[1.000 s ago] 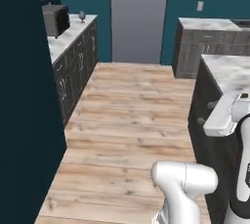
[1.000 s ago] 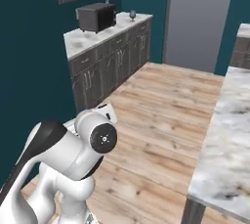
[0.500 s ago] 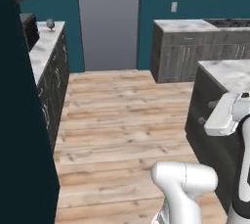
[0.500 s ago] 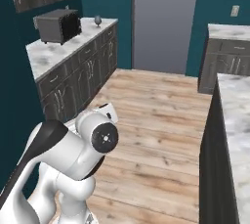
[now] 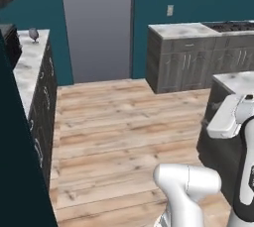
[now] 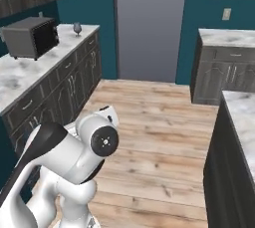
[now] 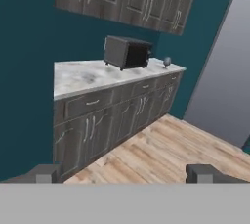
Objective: Retrieve the wine glasses from the counter and place one next to each plate.
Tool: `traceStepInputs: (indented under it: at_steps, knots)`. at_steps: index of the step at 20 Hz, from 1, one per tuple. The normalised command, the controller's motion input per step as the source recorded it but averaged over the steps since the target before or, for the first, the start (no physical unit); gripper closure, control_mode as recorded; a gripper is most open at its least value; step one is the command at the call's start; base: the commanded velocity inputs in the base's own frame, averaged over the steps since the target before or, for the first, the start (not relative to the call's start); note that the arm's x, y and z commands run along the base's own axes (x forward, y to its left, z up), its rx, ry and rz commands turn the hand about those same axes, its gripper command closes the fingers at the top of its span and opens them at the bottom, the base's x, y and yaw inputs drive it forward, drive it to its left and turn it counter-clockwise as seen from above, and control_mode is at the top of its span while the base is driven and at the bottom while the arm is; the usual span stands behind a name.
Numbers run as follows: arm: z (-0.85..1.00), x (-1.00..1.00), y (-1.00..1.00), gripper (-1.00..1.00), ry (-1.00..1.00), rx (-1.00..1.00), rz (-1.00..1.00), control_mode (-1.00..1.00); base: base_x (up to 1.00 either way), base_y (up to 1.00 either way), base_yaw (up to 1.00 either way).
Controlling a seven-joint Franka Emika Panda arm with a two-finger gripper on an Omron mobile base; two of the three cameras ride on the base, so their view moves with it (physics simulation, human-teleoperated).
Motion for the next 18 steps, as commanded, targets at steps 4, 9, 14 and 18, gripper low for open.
traceStepInputs:
  at_steps: [4, 9, 14, 18]
  knots:
    - [0.0, 0.0, 0.0, -1.0, 0.0, 0.0, 0.0, 1.0, 1.0, 0.1, -0.18]
    - [0.0, 0.0, 0.0, -1.0, 0.0, 0.0, 0.0, 1.0, 1.0, 0.11, -0.16]
    - [0.0, 0.0, 0.0, -1.0, 0.0, 0.0, 0.0, 1.0, 1.0, 0.01, -0.11]
    - [0.0, 0.0, 0.0, -1.0, 0.0, 0.0, 0.0, 1.0, 1.0, -0.11, 0.0]
